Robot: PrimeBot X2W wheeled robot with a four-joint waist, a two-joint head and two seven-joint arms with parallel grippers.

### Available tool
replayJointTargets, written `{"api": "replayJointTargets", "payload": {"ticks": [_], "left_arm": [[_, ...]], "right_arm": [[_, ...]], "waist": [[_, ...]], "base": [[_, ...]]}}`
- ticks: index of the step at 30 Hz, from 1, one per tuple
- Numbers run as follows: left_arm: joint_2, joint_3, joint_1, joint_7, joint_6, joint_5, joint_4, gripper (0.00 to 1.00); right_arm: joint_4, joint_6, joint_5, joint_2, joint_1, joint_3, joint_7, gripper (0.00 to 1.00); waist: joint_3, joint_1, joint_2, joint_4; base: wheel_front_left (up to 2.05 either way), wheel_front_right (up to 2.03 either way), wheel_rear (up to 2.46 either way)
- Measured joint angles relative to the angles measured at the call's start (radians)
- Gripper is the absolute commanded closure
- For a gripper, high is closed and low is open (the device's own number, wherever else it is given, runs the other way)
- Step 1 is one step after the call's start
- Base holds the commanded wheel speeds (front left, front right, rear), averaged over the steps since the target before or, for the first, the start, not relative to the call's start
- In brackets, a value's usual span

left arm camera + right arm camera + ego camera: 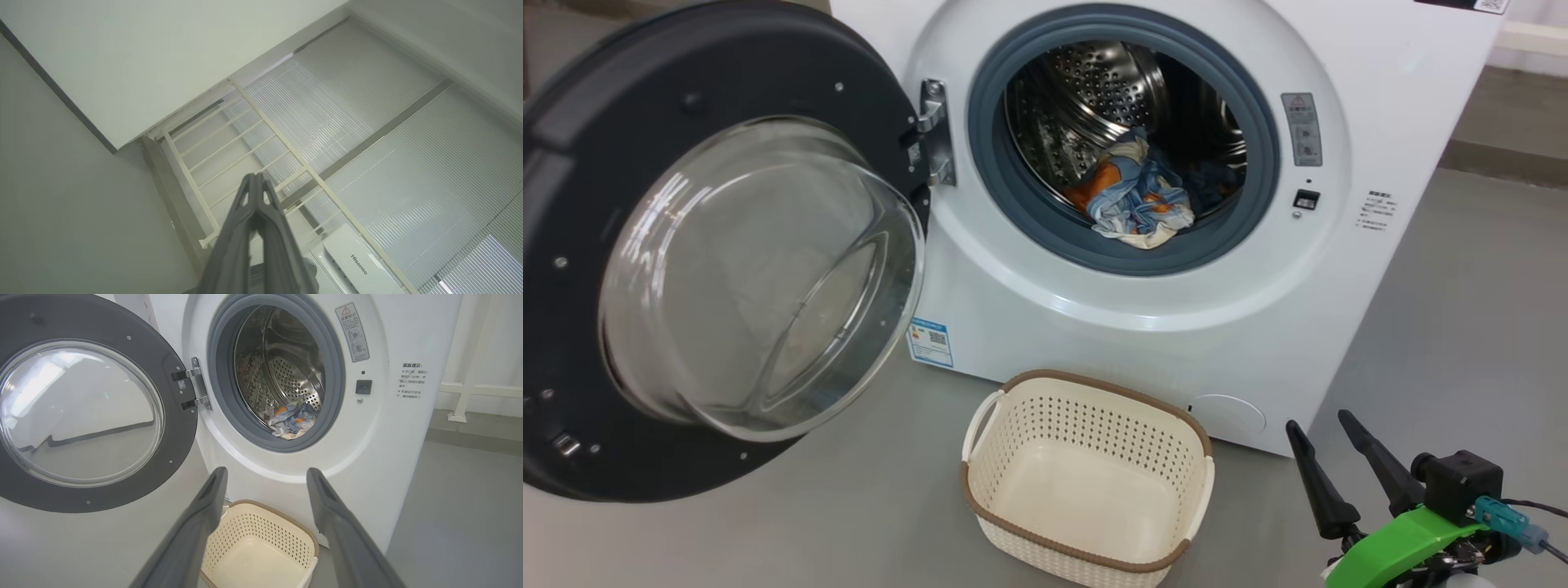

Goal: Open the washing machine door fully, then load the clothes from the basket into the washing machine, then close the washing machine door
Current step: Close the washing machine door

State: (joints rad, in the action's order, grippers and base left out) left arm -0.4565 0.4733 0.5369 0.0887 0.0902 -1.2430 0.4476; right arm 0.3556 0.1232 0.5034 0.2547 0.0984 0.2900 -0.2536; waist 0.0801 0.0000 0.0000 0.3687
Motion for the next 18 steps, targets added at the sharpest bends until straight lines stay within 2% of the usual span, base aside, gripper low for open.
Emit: {"api": "replayJointTargets", "payload": {"ticks": [9,18], "left_arm": [[-0.039,0.081,0.046,0.036,0.016,-0.101,0.216,1.0],[-0.049,0.123,0.081,0.071,0.025,-0.172,0.37,1.0]], "right_arm": [[-0.005,0.0,0.0,0.036,0.001,0.005,0.0,0.0],[-0.007,0.0,0.0,0.071,0.036,0.027,0.0,0.0]], "waist": [[-0.044,0.0,0.0,-0.041],[-0.094,0.0,0.0,-0.063]], "base": [[0.0,0.0,0.0],[0.0,0.0,0.0]]}}
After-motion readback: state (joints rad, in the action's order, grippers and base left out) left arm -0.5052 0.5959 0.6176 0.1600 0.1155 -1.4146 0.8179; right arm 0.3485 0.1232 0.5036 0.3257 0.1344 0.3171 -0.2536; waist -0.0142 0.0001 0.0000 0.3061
